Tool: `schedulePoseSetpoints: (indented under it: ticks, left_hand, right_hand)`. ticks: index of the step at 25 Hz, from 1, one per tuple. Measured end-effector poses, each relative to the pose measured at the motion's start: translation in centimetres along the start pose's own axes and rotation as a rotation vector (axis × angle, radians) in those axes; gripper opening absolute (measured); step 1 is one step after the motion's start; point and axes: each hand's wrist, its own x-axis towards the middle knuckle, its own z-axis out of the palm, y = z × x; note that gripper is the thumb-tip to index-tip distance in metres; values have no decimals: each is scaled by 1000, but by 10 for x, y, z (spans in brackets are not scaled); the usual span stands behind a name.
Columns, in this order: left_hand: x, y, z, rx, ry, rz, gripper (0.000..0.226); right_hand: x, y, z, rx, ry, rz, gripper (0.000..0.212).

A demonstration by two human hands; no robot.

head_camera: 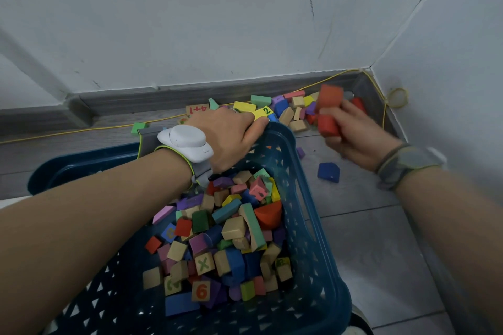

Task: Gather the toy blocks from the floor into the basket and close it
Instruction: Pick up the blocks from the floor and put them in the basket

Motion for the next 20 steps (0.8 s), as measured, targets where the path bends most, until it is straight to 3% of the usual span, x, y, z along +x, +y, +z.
schedulePoseSetpoints:
  ticks: [2,4,6,8,10,12,13,15,17,18,20]
  left_hand:
    - [-1,1,-1,-10,16,-10,56]
    - [-1,1,-3,-11,27,-16,51]
    - [-1,2,-6,-10,-30,-2,37]
    - [-1,0,-5,-23,-36,9,40]
    - [-1,-1,-2,-29,24,-3,55]
    - [0,-1,0,-24,24,-8,59]
    - [0,-1,0,-28,10,-10,58]
    - [0,0,-1,-39,3,-9,58]
    - [0,0,-1,-37,19,-8,58]
    - [0,0,0,-34,22,-6,58]
    - [0,0,0,-29,17,-3,57]
  right_hand:
    - [-30,-43,16,-54,-293,-11,18]
    - [-55,-66,32,-342,-524,-27,24]
    - [-71,-73,47,-643,-705,35,39]
    - [-76,-71,55,-837,-807,76,38]
    - [-67,-67,51,-760,-722,42,23]
    - [-48,-56,37,-589,-422,-8,12]
    - [-34,-45,26,-629,-263,-50,12]
    - [-6,-11,2,-1076,-74,-33,36]
    - [9,38,-21,-1479,-79,143,72]
    - [13,61,-31,-1539,-81,168,79]
    - [18,92,-40,-1544,-66,59,65]
